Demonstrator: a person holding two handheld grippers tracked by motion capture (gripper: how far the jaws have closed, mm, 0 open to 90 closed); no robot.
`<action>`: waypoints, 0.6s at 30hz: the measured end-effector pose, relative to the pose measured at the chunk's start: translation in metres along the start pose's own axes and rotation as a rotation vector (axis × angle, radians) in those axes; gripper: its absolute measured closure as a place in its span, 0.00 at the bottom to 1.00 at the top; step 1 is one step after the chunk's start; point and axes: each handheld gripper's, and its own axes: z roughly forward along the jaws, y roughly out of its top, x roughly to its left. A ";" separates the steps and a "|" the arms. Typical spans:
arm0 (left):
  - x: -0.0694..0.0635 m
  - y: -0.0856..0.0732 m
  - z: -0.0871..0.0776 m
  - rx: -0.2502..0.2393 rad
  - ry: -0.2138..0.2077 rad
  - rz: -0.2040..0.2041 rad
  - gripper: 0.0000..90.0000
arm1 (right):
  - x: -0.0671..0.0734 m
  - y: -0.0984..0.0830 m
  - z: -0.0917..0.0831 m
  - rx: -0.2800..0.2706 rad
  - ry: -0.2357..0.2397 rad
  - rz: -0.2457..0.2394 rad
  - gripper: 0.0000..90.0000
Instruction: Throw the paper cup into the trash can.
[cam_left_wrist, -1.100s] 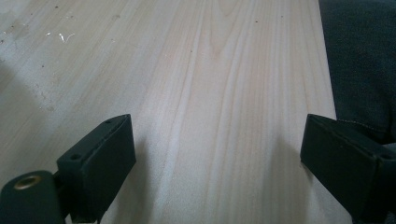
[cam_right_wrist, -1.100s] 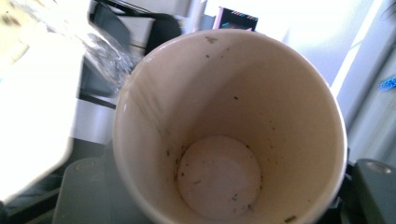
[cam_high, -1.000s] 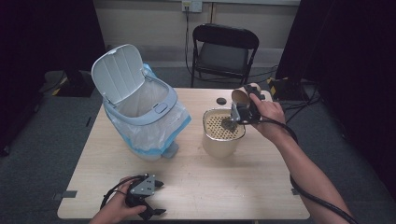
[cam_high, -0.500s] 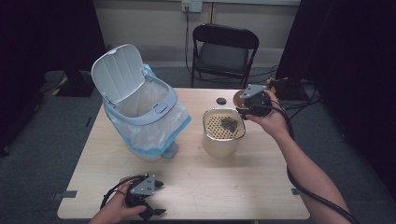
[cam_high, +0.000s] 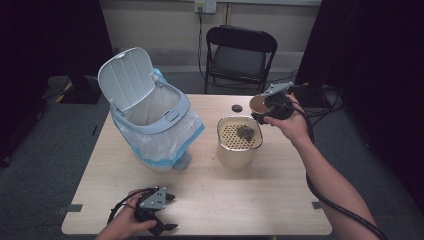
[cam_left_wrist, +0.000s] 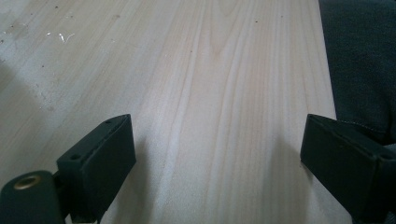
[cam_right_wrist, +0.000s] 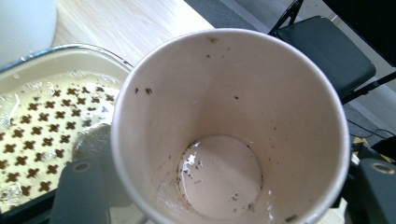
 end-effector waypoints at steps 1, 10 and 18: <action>0.000 0.000 0.000 0.000 0.000 0.000 0.11 | 0.000 0.000 0.000 0.000 0.006 0.001 0.32; 0.000 0.000 0.000 0.004 0.001 0.001 0.11 | -0.001 0.006 -0.004 -0.015 0.075 0.060 0.32; 0.000 0.000 0.000 0.004 0.001 0.001 0.11 | 0.001 0.020 -0.013 -0.027 0.097 0.053 0.32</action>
